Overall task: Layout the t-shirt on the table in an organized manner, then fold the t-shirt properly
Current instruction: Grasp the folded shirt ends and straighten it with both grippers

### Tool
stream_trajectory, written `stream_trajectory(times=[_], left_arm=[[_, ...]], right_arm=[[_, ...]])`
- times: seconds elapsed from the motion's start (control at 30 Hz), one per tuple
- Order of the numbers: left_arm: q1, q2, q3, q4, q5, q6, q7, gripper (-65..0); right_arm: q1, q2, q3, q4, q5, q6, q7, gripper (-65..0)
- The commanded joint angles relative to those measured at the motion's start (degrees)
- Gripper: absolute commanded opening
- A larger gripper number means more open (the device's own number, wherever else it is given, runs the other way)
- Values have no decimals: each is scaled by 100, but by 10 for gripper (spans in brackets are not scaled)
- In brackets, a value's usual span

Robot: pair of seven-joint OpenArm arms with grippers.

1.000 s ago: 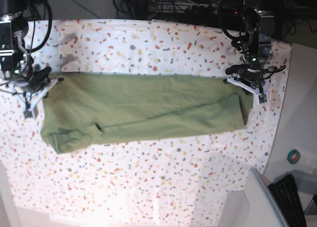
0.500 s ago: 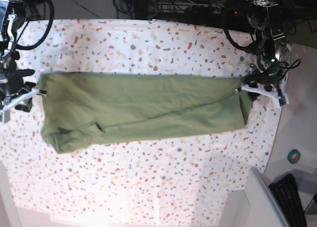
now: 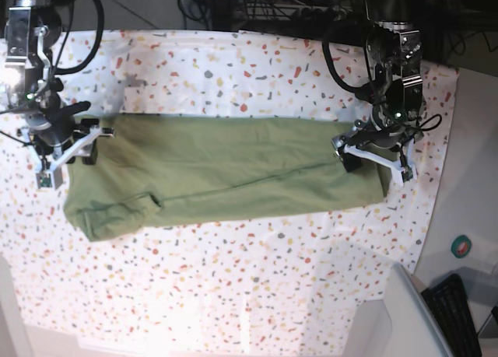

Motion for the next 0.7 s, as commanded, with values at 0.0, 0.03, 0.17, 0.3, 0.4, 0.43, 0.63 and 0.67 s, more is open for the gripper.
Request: stream_trajectory(times=[0.0, 0.03, 0.17, 0.3, 0.4, 0.43, 0.63, 0.67], left_arm=[[-150, -46, -4, 47, 12, 22, -92, -39], [-203, -19, -4, -41, 12, 22, -92, -46], [-396, 104, 5, -190, 12, 22, -92, -115], [-616, 121, 409, -252, 12, 13, -92, -285], [-818, 148, 647, -427, 12, 13, -92, -490], [-888, 148, 664, -480, 12, 13, -92, -578], [-1266, 156, 656, -594, 3, 22, -57, -650], [-1346, 148, 656, -594, 3, 22, -48, -650]], right_arm=[[49, 73, 29, 90, 27, -6, 114, -404], [49, 73, 29, 90, 27, -6, 114, -404], [49, 73, 20, 82, 27, -6, 114, -404], [93, 73, 20, -200, 27, -6, 123, -405], [93, 73, 20, -323, 27, -6, 123, -407], [93, 73, 20, -323, 27, -6, 123, -407], [75, 82, 29, -332, 27, -6, 123, -407], [75, 82, 29, -332, 27, -6, 123, -407]])
